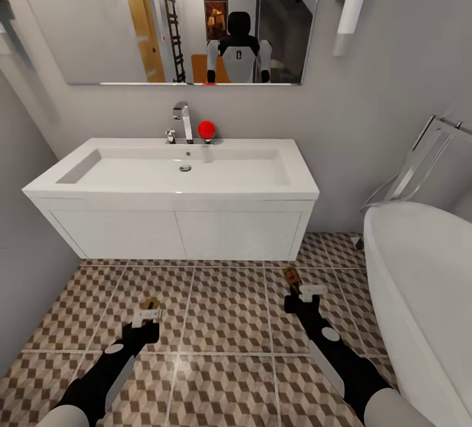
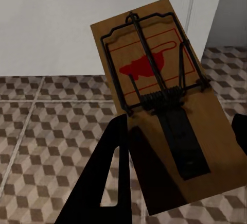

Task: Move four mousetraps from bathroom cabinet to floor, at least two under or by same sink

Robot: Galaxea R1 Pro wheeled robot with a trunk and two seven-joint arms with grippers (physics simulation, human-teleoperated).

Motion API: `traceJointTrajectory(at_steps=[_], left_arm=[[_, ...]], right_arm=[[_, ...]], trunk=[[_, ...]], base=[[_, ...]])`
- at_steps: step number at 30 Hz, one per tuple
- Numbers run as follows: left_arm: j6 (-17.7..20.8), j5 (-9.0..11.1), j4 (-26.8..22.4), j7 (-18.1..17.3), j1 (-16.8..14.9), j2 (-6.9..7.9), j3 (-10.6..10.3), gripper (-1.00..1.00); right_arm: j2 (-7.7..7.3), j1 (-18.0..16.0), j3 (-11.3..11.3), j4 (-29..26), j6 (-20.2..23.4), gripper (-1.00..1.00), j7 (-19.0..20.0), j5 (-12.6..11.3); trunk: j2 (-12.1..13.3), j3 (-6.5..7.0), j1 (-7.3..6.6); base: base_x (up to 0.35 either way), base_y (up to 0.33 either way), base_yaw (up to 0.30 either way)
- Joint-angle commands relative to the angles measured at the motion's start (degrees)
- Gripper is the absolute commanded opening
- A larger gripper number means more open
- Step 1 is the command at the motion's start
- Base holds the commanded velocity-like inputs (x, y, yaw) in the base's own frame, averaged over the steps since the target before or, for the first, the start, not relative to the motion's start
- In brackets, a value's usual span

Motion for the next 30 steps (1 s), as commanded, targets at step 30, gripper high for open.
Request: traceJointTrajectory(at_steps=[30], left_arm=[[0.5,0.8,0.4,0.0,0.0,-0.93,0.5,-1.00]], right_arm=[[0.08,-0.8,0.2,-0.7,2.9,-1.00,-0.6,4.9]], trunk=[[0.0,-0.04,0.00]], base=[[0.000,0.000,0.000]])
